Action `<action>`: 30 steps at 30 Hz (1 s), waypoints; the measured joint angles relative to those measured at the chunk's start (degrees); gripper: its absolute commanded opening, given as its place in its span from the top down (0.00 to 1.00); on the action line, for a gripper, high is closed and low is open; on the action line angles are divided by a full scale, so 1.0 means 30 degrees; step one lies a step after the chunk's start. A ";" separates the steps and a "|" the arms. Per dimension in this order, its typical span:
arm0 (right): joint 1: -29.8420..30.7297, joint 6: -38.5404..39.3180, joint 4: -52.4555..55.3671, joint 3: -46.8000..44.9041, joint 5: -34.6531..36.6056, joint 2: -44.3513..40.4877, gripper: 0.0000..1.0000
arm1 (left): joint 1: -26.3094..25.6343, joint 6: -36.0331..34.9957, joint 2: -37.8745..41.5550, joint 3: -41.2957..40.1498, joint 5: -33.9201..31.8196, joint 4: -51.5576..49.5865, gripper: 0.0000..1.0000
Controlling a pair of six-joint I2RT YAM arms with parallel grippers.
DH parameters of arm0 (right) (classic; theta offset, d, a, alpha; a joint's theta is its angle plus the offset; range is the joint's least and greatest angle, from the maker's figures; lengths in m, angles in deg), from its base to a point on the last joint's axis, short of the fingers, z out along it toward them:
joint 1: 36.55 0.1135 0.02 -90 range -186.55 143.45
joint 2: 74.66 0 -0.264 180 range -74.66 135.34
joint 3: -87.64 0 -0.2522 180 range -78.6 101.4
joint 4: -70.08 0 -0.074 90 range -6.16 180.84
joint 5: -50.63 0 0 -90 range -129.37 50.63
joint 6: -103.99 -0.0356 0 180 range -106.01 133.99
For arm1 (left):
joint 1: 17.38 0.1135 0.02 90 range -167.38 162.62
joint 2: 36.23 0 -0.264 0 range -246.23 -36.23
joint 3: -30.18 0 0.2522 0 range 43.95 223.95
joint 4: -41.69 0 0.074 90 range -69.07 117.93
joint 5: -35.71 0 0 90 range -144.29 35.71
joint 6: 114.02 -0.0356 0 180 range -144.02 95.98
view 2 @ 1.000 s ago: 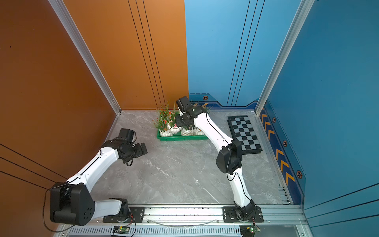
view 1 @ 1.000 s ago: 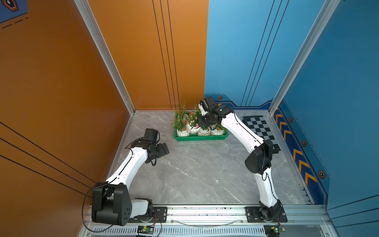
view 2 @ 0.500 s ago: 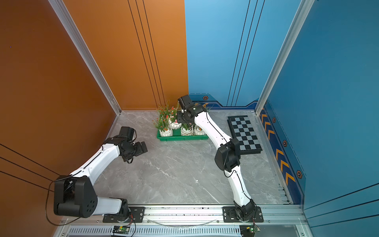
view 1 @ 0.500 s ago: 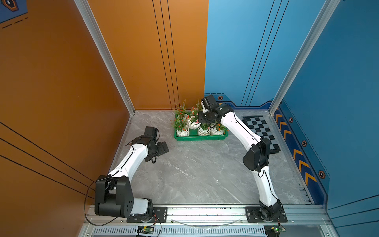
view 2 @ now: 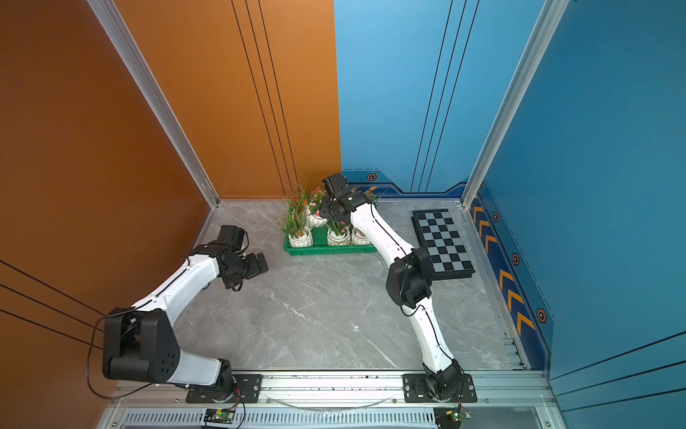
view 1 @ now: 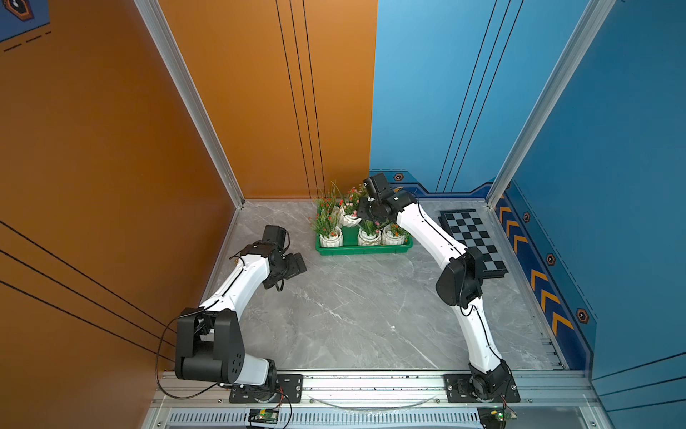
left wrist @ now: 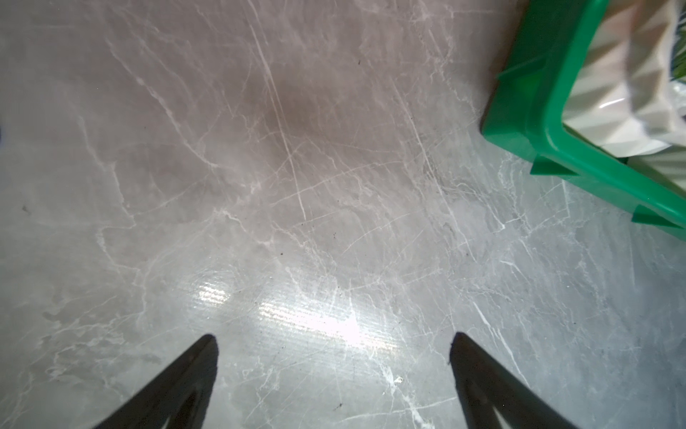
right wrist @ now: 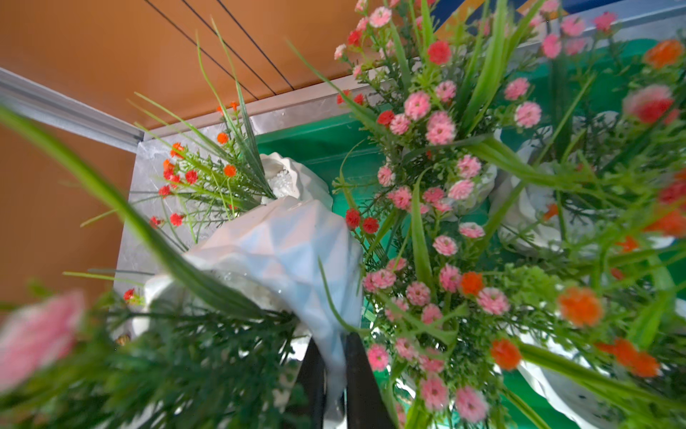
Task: Put the potted gypsophila into the storage box
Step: Place the baby's breath potted plant at the storage box.
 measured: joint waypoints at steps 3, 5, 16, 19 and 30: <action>0.0000 -0.0612 -0.0262 0.0036 0.0197 0.0299 1.00 | 0.0000 0.0000 -0.0015 0.0007 0.0029 0.0029 0.02; 0.0000 -0.0911 -0.0350 0.0044 0.0364 0.0459 1.00 | 0.0000 0.0000 -0.0044 0.0007 0.0029 0.0029 0.02; -0.0029 -0.1413 -0.0423 0.0124 0.0627 0.0721 1.00 | 0.0036 -0.0007 -0.0561 0.0073 0.0182 0.0051 0.02; -0.0029 -0.1421 -0.0568 0.0175 0.0750 0.0969 1.00 | 0.0109 -0.0015 -0.0831 0.0080 0.0270 0.0073 0.02; -0.0007 -0.1457 -0.0969 0.0423 0.1071 0.1894 1.00 | 0.0109 -0.0153 -0.1617 0.0481 0.0539 0.0219 0.02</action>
